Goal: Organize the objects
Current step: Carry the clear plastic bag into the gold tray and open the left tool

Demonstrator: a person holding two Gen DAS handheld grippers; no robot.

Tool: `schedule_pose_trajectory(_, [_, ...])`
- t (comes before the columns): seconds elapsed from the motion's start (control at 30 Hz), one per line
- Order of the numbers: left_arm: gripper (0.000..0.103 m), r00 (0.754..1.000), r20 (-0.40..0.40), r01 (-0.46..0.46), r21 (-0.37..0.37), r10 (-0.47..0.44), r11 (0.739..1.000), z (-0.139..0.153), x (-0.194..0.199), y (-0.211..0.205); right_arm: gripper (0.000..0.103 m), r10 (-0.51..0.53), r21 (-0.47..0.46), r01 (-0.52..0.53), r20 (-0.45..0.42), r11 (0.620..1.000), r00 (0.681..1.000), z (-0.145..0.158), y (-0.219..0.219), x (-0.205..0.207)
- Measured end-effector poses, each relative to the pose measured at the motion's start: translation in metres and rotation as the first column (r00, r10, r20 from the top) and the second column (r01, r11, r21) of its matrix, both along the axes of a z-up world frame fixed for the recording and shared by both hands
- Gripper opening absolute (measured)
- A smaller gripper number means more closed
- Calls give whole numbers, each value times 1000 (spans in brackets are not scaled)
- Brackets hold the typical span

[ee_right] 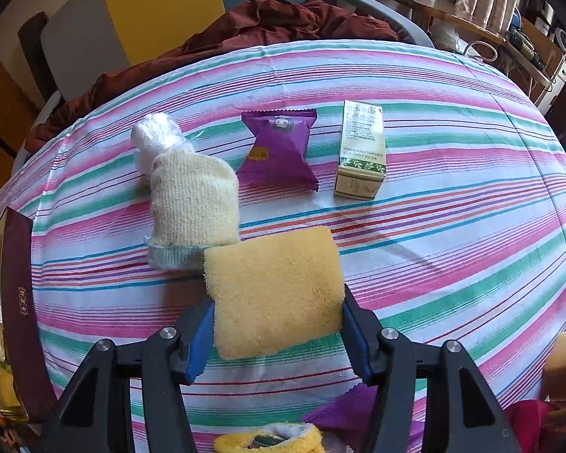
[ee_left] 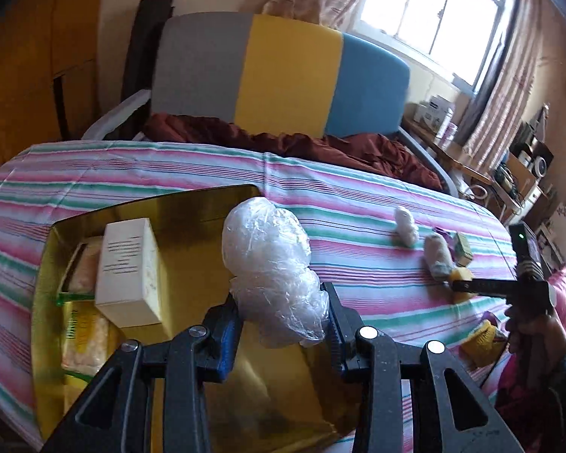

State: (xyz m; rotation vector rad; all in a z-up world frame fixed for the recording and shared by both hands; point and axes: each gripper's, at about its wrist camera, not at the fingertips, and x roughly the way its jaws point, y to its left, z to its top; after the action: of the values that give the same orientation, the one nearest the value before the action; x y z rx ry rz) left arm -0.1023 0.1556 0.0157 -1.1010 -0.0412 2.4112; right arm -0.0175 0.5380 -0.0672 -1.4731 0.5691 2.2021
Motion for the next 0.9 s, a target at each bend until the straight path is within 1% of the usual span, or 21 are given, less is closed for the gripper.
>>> schedule_pose_trajectory(0.1, [39,998,49,-45,12,44,999,-8,-21,-18,59,-1,1,1,4,1000,1000,-2,2,3])
schedule_pose_trajectory(0.17, [39,995,72,-63,-1,63,998,-16,-33,-20,59,-1,3,1,5,1000,1000,1,-1,6])
schedule_pose_trajectory(0.4, [40,991,127,-44,-67,53,997,-45,-59,0,59,0,4,0,7,1000,1000,2,-4,6])
schedule_pose_trajectory(0.5, [40,989,136,-44,-114,60,992,-57,-74,8,59,4,9,-5,9,1000,1000,2,-5,6])
schedule_pose_trajectory(0.57, [40,984,165,-51,-134,73,990,-66,-87,11,59,8,12,-8,10,1000,1000,3,-7,5])
schedule_pose_trajectory(0.6, [40,975,207,-55,-126,81,990,-71,-94,10,59,8,12,-8,10,1000,1000,3,-7,5])
schedule_pose_trajectory(0.63, [40,976,200,-65,-123,89,990,-72,-99,9,59,9,12,-9,10,1000,1000,4,-6,8])
schedule_pose_trajectory(0.67, [40,979,179,-70,-144,95,987,-71,-102,10,59,10,12,-10,10,1000,1000,4,-6,7])
schedule_pose_trajectory(0.7, [40,979,176,-71,-158,99,985,-70,-104,11,59,10,12,-10,10,1000,1000,4,-6,7])
schedule_pose_trajectory(0.77, [40,976,200,-61,-154,91,986,-71,-112,11,59,10,11,-10,11,1000,1000,4,-6,7])
schedule_pose_trajectory(0.9, [41,976,191,-65,-195,103,979,-74,-125,12,59,14,16,-15,11,1000,1000,5,-4,5])
